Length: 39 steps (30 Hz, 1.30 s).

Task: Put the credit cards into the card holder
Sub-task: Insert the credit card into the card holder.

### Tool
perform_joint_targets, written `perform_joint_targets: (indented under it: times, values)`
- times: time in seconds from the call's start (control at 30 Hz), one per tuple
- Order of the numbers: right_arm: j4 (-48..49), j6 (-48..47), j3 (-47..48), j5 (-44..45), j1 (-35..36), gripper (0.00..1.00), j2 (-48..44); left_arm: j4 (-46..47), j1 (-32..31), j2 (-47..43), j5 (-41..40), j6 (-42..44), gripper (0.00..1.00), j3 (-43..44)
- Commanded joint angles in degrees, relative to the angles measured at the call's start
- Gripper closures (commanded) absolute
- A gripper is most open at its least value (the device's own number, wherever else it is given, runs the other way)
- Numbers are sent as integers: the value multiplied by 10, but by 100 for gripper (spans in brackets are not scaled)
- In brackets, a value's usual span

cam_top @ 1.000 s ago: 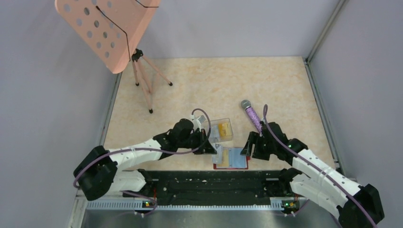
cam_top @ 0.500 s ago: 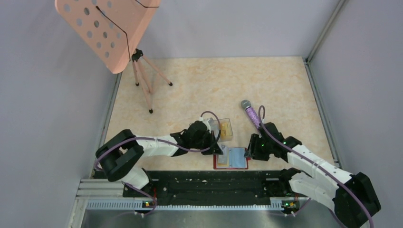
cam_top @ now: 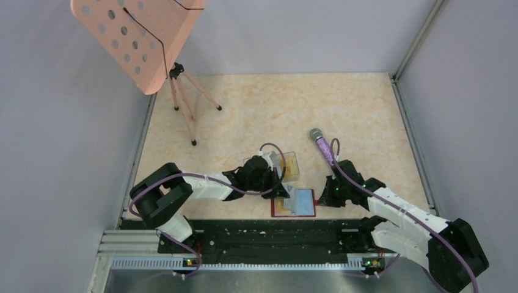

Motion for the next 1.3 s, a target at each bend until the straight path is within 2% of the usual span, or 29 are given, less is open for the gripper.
perform_joint_targets:
  times: [0.0,0.33,0.77,1.07,1.27]
  values:
    - [15,3,-7,-8,-4,100,-12,49,-4,4,8,-16,100,4]
    - [19,6,-15,-16,-3,100,-14,55,-6,10,-5,-47,100,-8]
    - [20,3,-21,-17,-3,100,-16,-41,-8,-54,-51,-30,100,-7]
    - [20,2,-24,-17,-4,100,-15,-67,-8,-24,-39,-26,100,10]
    - [20,1,-23,-17,-3,100,-13,-30,-10,2,-12,-35,100,11]
